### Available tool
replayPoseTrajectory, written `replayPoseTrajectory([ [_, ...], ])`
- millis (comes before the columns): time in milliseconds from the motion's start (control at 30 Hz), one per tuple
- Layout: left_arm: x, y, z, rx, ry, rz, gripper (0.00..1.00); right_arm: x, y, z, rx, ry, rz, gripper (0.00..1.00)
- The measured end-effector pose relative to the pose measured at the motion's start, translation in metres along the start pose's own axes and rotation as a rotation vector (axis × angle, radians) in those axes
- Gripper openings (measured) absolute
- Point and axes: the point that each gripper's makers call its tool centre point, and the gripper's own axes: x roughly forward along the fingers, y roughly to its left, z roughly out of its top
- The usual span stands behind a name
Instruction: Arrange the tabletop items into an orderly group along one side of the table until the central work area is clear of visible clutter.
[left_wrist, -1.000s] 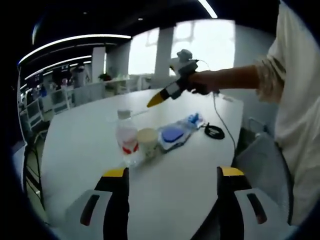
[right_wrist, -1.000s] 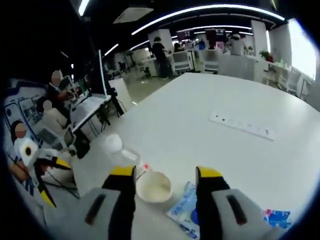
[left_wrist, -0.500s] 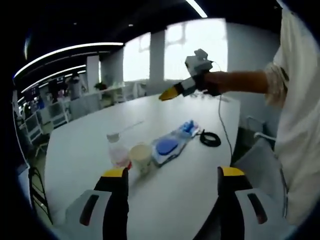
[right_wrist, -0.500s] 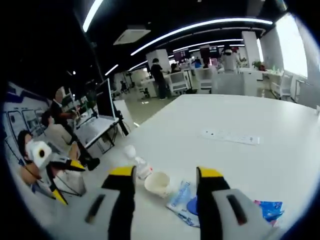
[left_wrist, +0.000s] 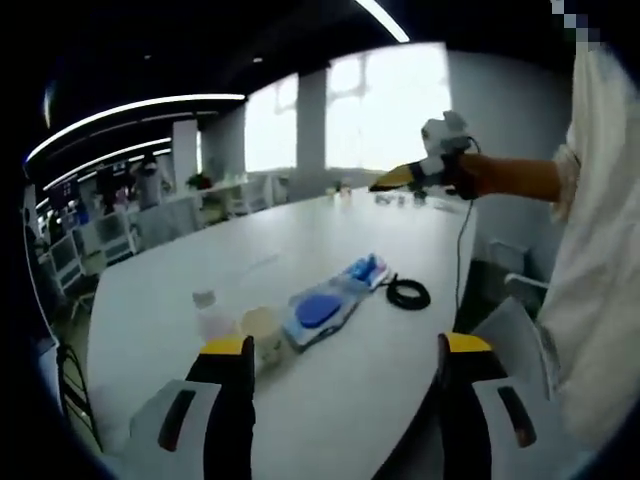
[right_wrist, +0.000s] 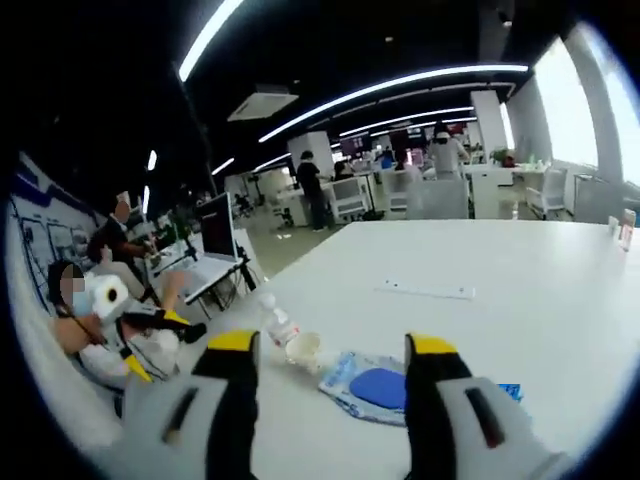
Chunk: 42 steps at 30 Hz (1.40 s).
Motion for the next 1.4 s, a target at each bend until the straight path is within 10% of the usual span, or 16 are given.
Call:
replayPoseTrajectory([
  [333,-0.005,-0.011,0.005,0.024,-0.021,0.003,0.84,-0.067,-0.005,-0.034,-0.003,-0.05,-0.043,0.79],
  [533,-0.01,-0.015,-0.012,0.011,0.029,0.008,0.86,-0.094,-0.008,-0.078,-0.053,0.026,-0.082,0.83],
  [767,-0.014,-0.017,-0.029,-0.023,0.036,0.021,0.96,-0.112,-0.01,-0.103,-0.038,-0.005,-0.093,0.99],
  [1400,-0.01,-0.037,-0.069,-0.106,0.106,0.017,0.96,-0.124,-0.02,-0.153,-0.117,0.089,-0.11,0.98],
])
